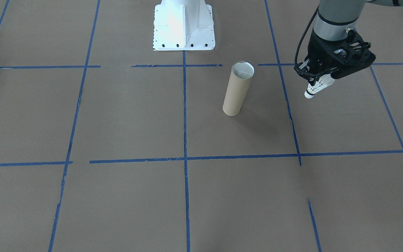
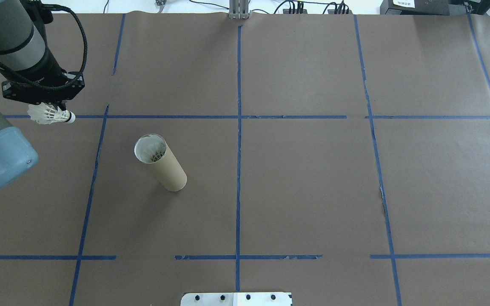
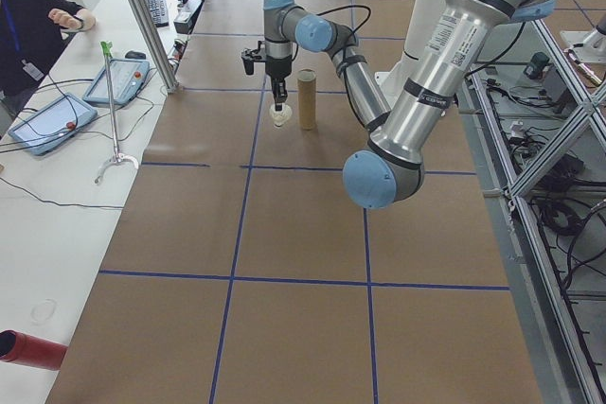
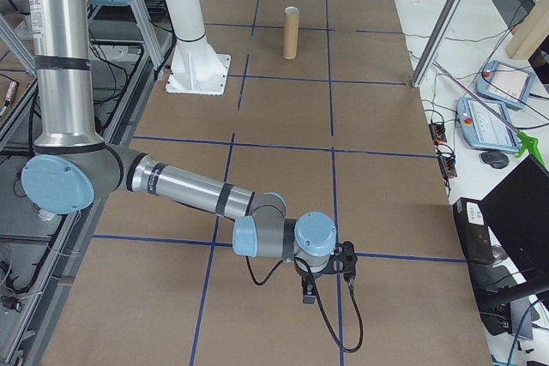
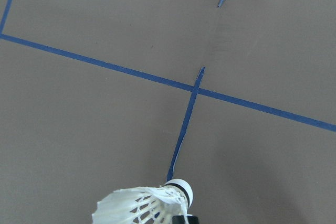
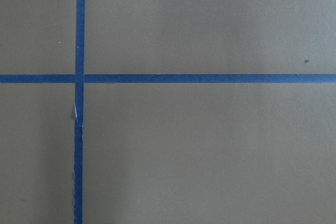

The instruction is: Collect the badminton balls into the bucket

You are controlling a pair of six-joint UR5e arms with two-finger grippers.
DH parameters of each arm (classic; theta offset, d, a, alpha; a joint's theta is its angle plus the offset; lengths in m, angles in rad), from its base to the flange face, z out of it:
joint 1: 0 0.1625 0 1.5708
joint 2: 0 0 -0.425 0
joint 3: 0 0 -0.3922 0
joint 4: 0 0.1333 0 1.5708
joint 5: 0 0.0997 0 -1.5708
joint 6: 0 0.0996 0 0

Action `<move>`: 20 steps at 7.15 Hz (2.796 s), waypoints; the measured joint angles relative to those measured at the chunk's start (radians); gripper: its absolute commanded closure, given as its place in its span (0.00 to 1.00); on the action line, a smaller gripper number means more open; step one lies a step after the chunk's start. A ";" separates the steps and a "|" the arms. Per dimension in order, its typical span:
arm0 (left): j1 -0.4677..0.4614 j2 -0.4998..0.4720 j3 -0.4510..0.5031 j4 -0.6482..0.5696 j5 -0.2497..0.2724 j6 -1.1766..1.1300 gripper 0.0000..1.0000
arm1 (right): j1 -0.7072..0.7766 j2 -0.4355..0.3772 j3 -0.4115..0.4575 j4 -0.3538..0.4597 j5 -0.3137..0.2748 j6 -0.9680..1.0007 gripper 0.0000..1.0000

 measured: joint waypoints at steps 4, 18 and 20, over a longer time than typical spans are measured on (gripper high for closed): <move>0.035 -0.239 -0.029 0.293 0.013 -0.013 1.00 | 0.000 0.000 0.000 0.000 0.000 0.000 0.00; 0.244 -0.452 0.231 0.334 0.084 -0.166 0.00 | 0.000 0.000 0.000 0.000 0.000 -0.001 0.00; 0.207 -0.369 0.162 0.243 0.097 -0.058 0.00 | 0.000 0.000 0.000 0.000 0.000 0.000 0.00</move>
